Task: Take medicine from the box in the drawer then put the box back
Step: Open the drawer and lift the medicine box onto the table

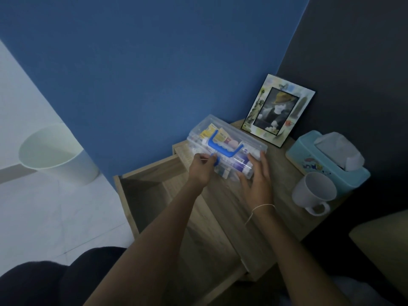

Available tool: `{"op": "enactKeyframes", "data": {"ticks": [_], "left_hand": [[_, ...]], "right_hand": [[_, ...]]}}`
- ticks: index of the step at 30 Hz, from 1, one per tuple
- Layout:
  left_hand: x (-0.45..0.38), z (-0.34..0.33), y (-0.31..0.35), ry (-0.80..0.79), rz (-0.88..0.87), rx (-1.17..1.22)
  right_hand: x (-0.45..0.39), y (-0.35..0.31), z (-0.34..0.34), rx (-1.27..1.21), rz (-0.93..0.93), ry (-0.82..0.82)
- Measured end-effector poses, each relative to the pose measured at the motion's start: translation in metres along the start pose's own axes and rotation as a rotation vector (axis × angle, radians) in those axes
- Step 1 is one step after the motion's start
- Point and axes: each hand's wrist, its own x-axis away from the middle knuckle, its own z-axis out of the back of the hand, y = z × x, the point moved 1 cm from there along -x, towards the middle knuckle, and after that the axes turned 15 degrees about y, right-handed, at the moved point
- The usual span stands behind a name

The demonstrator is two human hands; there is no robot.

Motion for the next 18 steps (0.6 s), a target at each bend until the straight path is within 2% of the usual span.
{"op": "enactKeyframes", "data": {"ticks": [9,15,18], "left_hand": [[-0.001,-0.006,0.014,-0.009,0.141,0.092],[-0.003,0.003,0.009,0.022,0.086,-0.063],[-0.003,0.008,0.007,0.067,-0.050,-0.158]], "right_hand": [[0.001,-0.003,0.000,-0.022,-0.025,-0.001],[-0.002,0.000,0.005,-0.019,-0.008,-0.006],[-0.007,-0.002,0.009,-0.011,-0.018,-0.012]]}}
